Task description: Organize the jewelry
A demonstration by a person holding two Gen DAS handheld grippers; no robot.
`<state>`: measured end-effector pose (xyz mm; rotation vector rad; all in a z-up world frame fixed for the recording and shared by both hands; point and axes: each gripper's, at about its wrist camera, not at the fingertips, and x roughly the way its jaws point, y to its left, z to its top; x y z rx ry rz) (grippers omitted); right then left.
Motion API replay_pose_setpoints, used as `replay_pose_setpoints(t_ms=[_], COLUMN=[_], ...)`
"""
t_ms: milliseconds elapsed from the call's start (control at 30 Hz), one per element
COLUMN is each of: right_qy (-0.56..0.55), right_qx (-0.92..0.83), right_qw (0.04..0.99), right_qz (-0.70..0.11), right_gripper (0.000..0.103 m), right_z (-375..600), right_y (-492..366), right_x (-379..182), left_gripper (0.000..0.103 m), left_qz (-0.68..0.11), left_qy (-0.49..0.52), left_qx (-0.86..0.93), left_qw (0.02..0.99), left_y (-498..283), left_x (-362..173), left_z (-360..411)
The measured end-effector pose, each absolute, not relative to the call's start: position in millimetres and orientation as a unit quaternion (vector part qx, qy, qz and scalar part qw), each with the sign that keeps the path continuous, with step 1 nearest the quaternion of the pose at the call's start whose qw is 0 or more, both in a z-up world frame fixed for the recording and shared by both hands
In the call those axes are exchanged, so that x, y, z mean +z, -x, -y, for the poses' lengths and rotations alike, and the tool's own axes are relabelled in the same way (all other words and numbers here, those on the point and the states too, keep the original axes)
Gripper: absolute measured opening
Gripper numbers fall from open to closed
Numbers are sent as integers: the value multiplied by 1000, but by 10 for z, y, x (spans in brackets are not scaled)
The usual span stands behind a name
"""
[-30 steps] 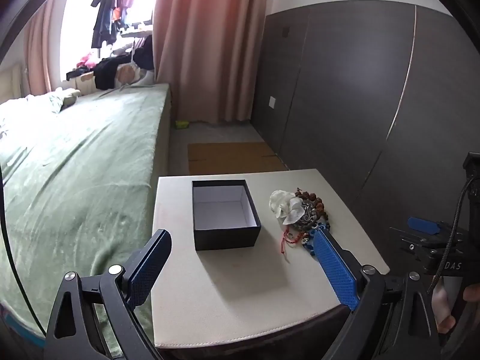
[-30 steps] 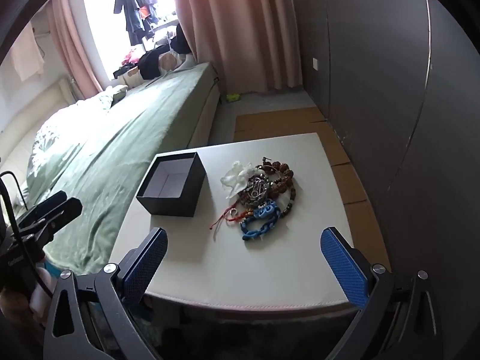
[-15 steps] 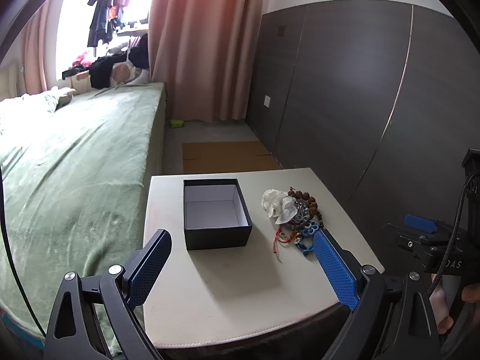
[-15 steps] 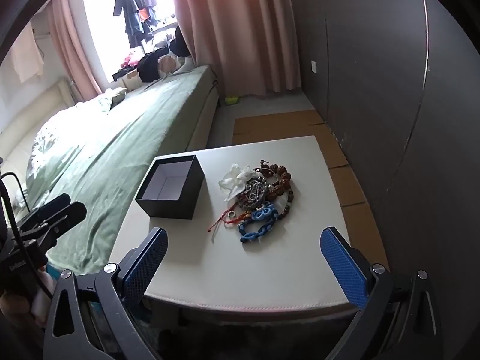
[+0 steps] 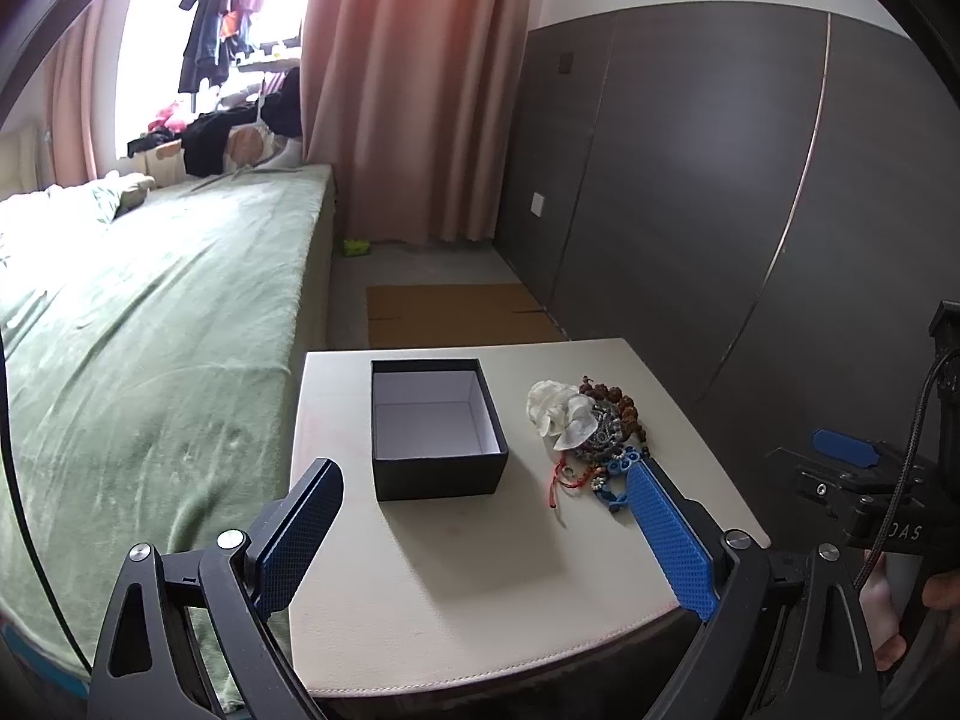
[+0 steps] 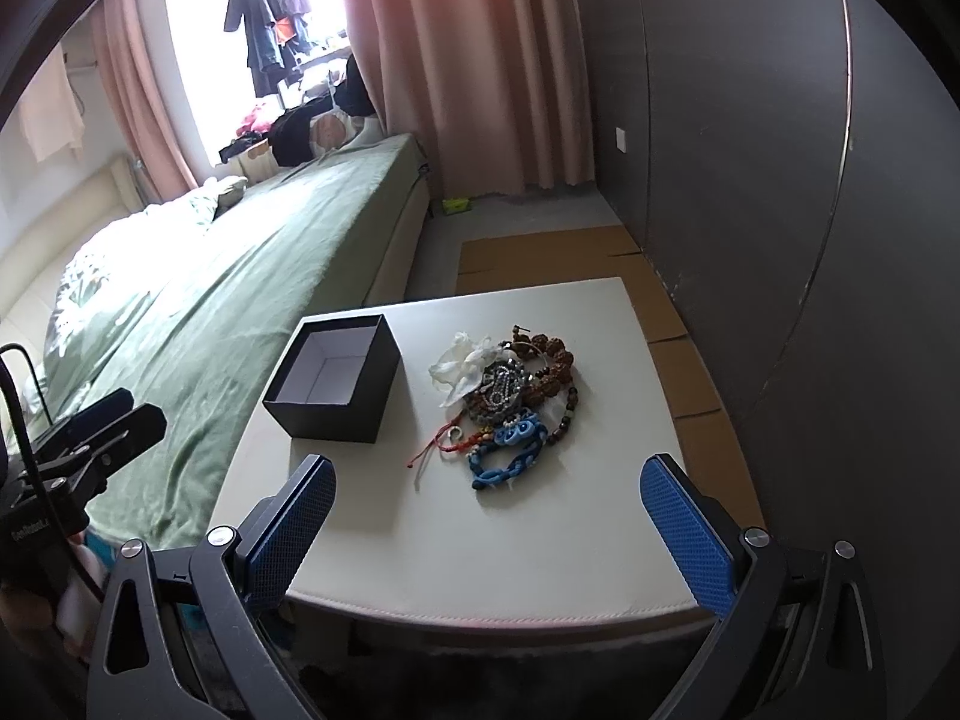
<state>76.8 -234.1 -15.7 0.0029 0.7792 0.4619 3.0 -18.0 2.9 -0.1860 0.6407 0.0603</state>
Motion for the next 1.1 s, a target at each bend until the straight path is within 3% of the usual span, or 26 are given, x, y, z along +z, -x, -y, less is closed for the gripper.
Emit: replay_pose_setpoints(t_ms=[1100], right_qy=[3], right_qx=[211], right_qw=[903], right_qz=[-374], right_gripper=[103], right_z=[2361], right_y=[-735], right_x=[-111], left_gripper=[96], left_qz=[-312], left_qy=[95], left_qx=[34], left_qw=[945], left_y=[-15], left_x=[37], left_z=[149])
